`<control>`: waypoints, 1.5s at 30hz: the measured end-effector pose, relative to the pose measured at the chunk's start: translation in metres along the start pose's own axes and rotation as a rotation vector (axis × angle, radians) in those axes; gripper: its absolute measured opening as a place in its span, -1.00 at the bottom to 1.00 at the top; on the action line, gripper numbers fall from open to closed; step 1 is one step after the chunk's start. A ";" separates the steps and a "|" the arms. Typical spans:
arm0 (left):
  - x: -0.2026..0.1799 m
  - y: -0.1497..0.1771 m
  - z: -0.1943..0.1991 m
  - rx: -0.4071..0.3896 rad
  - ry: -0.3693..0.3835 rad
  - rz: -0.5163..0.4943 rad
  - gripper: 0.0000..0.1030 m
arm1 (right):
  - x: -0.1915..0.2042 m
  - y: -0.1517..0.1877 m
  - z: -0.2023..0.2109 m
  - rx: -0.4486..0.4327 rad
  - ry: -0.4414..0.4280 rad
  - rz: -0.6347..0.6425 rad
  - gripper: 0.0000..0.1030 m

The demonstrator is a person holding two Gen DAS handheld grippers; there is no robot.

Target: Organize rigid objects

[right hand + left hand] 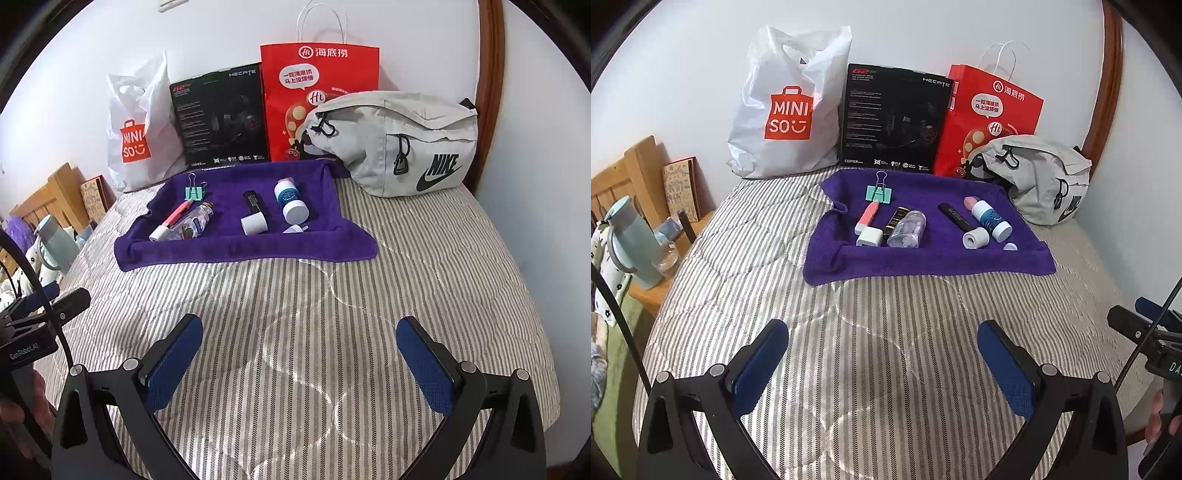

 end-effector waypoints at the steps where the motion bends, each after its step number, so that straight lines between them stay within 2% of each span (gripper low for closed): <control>1: 0.000 0.000 0.000 0.000 -0.002 -0.002 1.00 | 0.000 0.000 0.000 0.000 0.000 0.000 1.00; 45: 0.003 0.000 -0.002 0.012 -0.023 0.002 1.00 | 0.001 0.002 -0.003 0.009 0.009 0.012 1.00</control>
Point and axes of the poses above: each gripper's, at about its wrist camera, not at the fingertips, and z roughly against the way its jaws point, x to its left, y to its underside, the point moved 3 cm from there along -z, roughly the way its jaws point
